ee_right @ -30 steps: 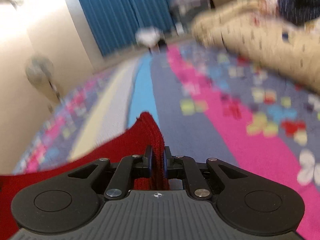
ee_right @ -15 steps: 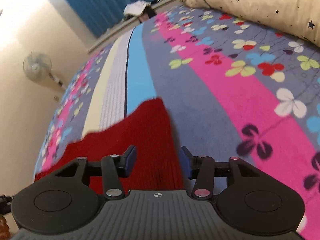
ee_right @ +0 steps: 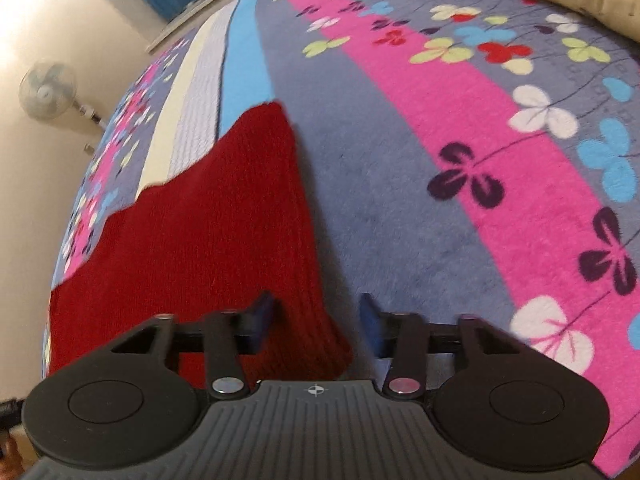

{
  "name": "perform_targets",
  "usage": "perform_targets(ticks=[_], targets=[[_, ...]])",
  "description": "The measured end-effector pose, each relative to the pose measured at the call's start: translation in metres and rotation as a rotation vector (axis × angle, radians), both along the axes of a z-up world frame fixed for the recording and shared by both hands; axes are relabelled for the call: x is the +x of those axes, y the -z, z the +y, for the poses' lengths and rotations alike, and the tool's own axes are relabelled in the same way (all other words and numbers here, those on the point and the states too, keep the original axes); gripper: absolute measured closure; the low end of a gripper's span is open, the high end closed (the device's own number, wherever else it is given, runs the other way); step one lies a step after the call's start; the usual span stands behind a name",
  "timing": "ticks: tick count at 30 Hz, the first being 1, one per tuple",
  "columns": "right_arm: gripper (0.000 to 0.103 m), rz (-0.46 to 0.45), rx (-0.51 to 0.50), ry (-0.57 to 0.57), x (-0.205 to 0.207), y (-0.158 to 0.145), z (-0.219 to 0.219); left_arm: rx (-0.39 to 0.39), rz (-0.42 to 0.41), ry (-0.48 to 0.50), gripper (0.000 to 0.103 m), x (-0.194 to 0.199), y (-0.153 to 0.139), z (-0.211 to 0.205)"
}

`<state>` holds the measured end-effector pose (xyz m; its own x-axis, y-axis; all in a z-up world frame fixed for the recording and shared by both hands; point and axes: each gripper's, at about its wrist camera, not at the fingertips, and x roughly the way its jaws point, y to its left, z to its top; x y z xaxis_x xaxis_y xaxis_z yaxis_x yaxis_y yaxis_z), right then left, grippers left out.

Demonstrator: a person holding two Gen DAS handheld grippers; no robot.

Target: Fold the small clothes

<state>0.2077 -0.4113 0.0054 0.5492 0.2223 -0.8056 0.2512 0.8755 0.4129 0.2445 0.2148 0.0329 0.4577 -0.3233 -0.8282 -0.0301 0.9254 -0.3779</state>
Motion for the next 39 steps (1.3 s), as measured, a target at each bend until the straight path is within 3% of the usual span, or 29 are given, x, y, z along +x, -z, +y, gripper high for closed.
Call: perform_targets(ticks=[1, 3, 7, 8, 9, 11, 12, 13, 16, 18, 22, 25, 27, 30, 31, 33, 35, 39], targets=[[0.087, -0.001, 0.003, -0.017, 0.001, 0.0, 0.001, 0.034, -0.025, 0.029, 0.088, -0.003, -0.004, -0.004], [0.09, -0.04, -0.033, -0.039, -0.004, -0.007, 0.005, 0.046, -0.085, 0.036, 0.089, -0.008, -0.014, -0.003], [0.092, -0.301, 0.088, -0.04, -0.028, -0.045, -0.009, -0.063, -0.301, -0.026, 0.09, -0.029, -0.05, 0.02], [0.092, -0.317, 0.107, -0.04, -0.032, -0.046, -0.013, -0.033, -0.302, -0.018, 0.089, -0.031, -0.051, 0.019], [0.092, -0.284, 0.097, -0.042, -0.031, -0.041, -0.016, 0.032, -0.25, 0.008, 0.089, -0.029, -0.042, 0.014], [0.092, -0.1, 0.018, -0.06, -0.024, -0.014, -0.015, 0.097, -0.032, 0.06, 0.089, -0.018, -0.004, 0.009], [0.092, 0.021, -0.005, -0.076, -0.02, 0.006, -0.014, 0.121, 0.044, 0.085, 0.088, -0.014, 0.01, 0.005], [0.091, 0.078, -0.028, -0.09, -0.018, 0.015, -0.011, 0.167, 0.067, 0.133, 0.088, -0.013, 0.017, -0.003], [0.088, 0.065, -0.071, -0.123, -0.019, 0.012, -0.006, 0.179, 0.04, 0.149, 0.087, -0.015, 0.013, -0.007], [0.082, 0.041, -0.083, -0.094, -0.023, 0.005, -0.007, 0.147, 0.041, 0.116, 0.077, -0.015, 0.009, -0.001], [0.077, -0.138, -0.186, -0.077, -0.035, -0.025, -0.002, 0.165, -0.144, 0.071, 0.073, -0.021, -0.023, 0.0], [0.077, -0.246, -0.123, -0.153, -0.038, -0.036, 0.004, 0.077, -0.235, 0.173, 0.073, -0.029, -0.034, -0.013], [0.077, -0.226, -0.118, -0.232, -0.033, -0.031, 0.015, 0.107, -0.219, 0.294, 0.073, -0.033, -0.029, -0.034], [0.075, -0.005, -0.2, -0.342, -0.02, 0.005, 0.036, 0.286, -0.036, 0.416, 0.078, -0.031, 0.01, -0.059], [0.076, 0.046, -0.246, -0.365, -0.018, 0.015, 0.04, 0.322, -0.019, 0.441, 0.078, -0.031, 0.016, -0.063], [0.076, -0.008, -0.276, -0.386, -0.019, 0.006, 0.049, 0.287, -0.069, 0.436, 0.077, -0.031, 0.005, -0.061], [0.075, -0.082, -0.233, -0.364, -0.022, -0.007, 0.047, 0.211, -0.126, 0.38, 0.077, -0.03, -0.01, -0.052], [0.073, -0.171, -0.21, -0.335, -0.02, -0.018, 0.045, 0.191, -0.258, 0.301, 0.077, -0.023, -0.029, -0.053]])
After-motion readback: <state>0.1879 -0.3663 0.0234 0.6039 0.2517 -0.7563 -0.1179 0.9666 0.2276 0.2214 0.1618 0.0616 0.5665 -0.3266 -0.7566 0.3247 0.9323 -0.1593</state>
